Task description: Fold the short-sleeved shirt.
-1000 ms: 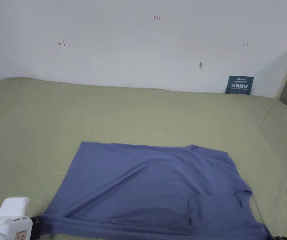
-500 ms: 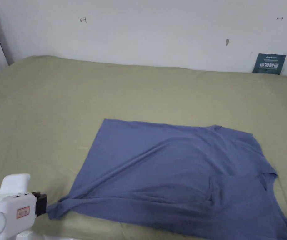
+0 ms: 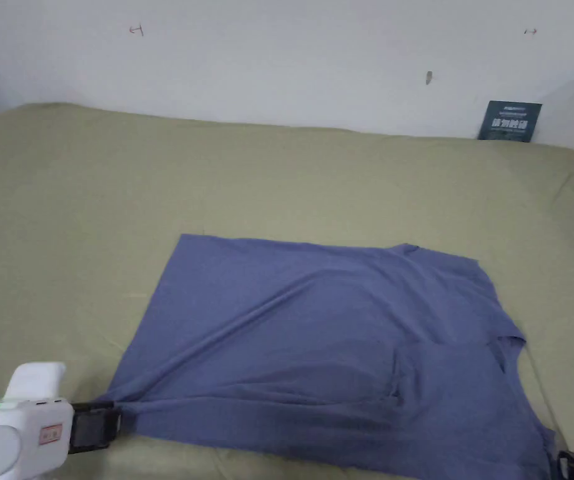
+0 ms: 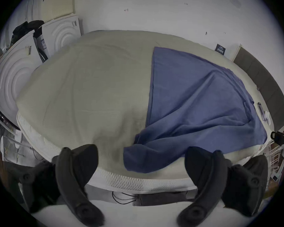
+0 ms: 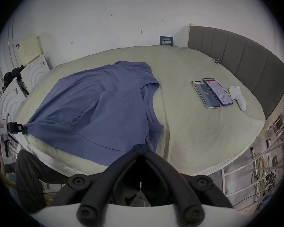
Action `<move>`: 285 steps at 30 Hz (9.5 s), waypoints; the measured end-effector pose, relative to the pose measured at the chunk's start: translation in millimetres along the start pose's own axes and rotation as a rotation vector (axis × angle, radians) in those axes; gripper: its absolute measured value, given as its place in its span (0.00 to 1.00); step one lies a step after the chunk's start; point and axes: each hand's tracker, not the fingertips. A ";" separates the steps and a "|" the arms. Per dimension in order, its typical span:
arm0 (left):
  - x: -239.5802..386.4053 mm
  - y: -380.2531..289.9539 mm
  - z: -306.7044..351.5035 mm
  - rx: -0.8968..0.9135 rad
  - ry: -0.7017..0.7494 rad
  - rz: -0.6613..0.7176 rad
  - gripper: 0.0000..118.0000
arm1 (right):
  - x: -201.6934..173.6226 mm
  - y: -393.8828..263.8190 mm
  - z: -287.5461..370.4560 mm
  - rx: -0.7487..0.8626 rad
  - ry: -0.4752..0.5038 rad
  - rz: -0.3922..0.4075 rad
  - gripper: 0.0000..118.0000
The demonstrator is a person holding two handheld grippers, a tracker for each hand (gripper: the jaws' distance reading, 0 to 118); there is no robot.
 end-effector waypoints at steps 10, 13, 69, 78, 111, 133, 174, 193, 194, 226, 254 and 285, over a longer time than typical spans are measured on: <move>11.5 3.6 7.9 -0.012 -0.039 0.011 0.05 | 3.8 3.3 -21.0 -0.073 0.058 0.001 0.78; 12.7 6.5 12.2 -0.005 -0.037 0.014 0.05 | 0.4 -0.2 -33.3 -0.101 0.037 0.035 0.92; 27.7 132.3 -51.8 -0.006 -0.112 0.014 0.03 | 6.5 106.9 -91.4 -0.078 -0.028 -0.038 0.00; 46.0 125.8 -100.5 -0.104 -0.010 -0.039 0.99 | 12.5 96.9 -105.1 -0.093 -0.018 -0.017 0.00; 20.4 48.4 9.7 -0.052 -0.067 -0.048 0.03 | 19.5 39.2 -23.3 -0.143 0.074 -0.014 0.04; 51.6 175.5 -54.1 0.041 -0.109 -0.069 0.00 | -1.9 122.5 -72.5 -0.004 -0.022 -0.060 0.00; 60.4 202.6 -72.7 0.046 -0.085 -0.133 0.03 | 17.6 180.5 -128.5 -0.063 0.020 -0.029 0.00; 1.9 21.2 30.0 0.158 -0.137 -0.137 0.03 | 14.4 18.0 23.7 0.009 0.061 0.067 0.00; 0.7 13.7 26.6 0.157 -0.135 -0.138 0.03 | 20.6 10.3 15.0 -0.001 0.057 0.058 0.00; -56.3 58.8 37.3 -0.046 -0.386 0.173 0.00 | -87.1 23.8 109.6 0.431 -0.051 0.031 0.00; -36.3 54.1 -55.8 -0.346 -0.593 0.272 0.07 | -103.6 14.2 108.8 0.386 -0.035 0.053 0.00; 90.8 83.6 76.7 -0.173 -0.479 -0.029 0.07 | -101.8 15.4 122.0 0.414 0.065 0.060 0.00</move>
